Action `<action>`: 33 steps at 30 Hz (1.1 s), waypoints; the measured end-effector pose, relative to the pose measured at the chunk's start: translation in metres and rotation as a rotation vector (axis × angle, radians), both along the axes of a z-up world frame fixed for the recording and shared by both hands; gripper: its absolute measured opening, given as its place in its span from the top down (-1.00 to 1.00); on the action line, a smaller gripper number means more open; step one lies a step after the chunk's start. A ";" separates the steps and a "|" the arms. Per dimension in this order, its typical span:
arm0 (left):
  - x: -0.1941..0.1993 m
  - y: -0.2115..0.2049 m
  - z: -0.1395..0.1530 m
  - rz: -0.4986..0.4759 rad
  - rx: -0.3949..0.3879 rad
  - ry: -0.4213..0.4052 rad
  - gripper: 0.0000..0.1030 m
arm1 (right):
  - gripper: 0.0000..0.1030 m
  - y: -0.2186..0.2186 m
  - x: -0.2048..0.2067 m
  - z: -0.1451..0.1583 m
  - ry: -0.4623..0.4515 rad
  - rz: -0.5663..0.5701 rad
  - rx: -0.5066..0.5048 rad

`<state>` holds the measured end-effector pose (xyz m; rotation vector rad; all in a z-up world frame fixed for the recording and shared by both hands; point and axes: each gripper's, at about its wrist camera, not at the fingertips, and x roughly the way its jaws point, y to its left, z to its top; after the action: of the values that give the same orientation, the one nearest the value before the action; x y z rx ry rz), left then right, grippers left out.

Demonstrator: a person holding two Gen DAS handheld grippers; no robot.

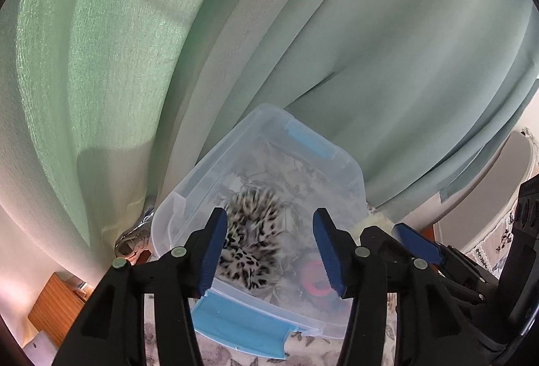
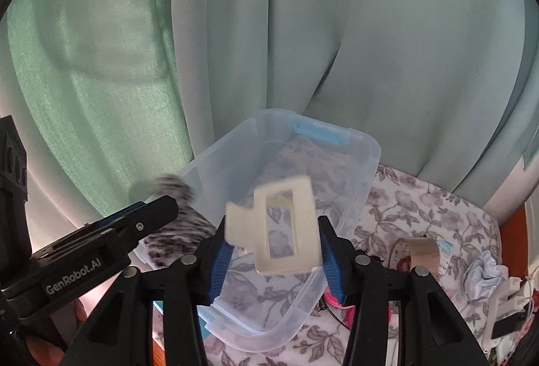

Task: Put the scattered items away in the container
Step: 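Carry scrunchie and claw clip into the clear box and open both tools, then move both tools back toward the remaining items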

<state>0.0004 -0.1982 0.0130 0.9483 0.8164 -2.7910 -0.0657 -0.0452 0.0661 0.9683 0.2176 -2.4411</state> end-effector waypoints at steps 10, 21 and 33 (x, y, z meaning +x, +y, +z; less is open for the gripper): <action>0.001 0.014 -0.002 -0.013 0.007 -0.012 -0.20 | -0.31 0.026 -0.006 -0.001 -0.027 -0.064 -0.032; 0.003 0.039 0.019 -0.034 -0.036 -0.029 -0.22 | -0.31 0.101 0.002 0.002 -0.024 -0.225 -0.099; 0.008 0.116 0.042 -0.158 -0.142 -0.040 -0.22 | -0.31 0.218 0.028 0.007 -0.005 -0.441 -0.220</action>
<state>0.0079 -0.0818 0.0546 1.0842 0.5521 -2.9037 -0.0376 0.1727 0.0729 1.0055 -0.2930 -2.7787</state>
